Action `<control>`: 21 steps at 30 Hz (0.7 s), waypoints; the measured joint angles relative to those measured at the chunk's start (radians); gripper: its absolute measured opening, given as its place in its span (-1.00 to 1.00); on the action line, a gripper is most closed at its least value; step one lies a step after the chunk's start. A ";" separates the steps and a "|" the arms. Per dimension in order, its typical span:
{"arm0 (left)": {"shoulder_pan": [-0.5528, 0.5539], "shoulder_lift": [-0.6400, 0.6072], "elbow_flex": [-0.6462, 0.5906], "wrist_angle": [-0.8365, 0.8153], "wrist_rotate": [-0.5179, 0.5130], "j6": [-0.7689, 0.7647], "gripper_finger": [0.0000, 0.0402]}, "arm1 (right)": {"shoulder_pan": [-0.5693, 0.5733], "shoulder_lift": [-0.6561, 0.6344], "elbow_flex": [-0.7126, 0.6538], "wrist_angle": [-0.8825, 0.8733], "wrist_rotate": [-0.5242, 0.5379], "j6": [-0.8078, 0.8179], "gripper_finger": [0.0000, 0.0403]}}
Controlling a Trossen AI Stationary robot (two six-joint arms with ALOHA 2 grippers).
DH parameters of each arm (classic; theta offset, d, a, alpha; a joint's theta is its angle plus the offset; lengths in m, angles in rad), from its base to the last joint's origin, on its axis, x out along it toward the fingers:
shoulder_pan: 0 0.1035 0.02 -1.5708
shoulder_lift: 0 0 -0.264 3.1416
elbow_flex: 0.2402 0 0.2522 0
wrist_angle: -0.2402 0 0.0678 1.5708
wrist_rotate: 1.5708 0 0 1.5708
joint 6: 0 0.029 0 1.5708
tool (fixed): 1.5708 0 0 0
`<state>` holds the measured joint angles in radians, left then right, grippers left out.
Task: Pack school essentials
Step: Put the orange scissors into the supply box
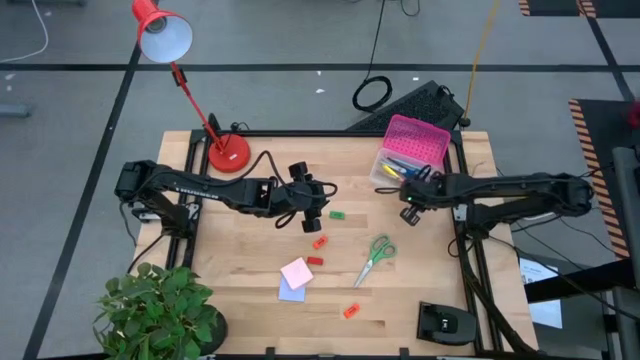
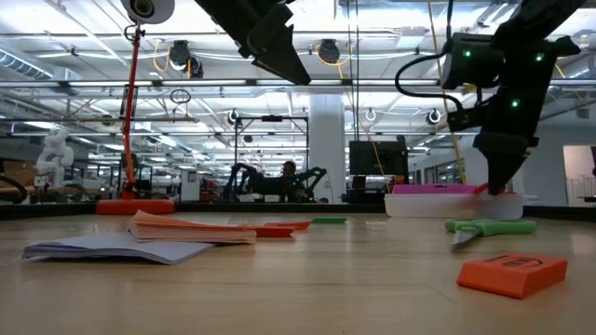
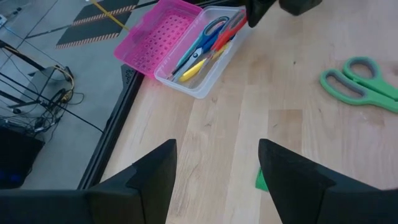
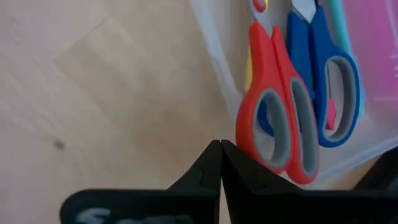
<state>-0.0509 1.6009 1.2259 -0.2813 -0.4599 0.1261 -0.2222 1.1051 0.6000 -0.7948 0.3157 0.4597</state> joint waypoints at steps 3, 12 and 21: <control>0.000 0.000 0.000 0.000 0.000 0.000 0.14 | 0.000 0.023 0.018 0.001 0.026 0.000 -1.00; 0.001 0.000 0.000 -0.001 0.000 0.000 0.14 | -0.008 0.010 0.061 -0.059 0.028 0.004 -1.00; 0.001 0.000 0.000 -0.001 0.000 0.000 0.14 | -0.014 0.010 0.060 -0.140 0.101 0.052 -1.00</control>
<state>-0.0498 1.6009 1.2259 -0.2819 -0.4599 0.1265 -0.2363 1.1149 0.6598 -0.9349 0.4170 0.5114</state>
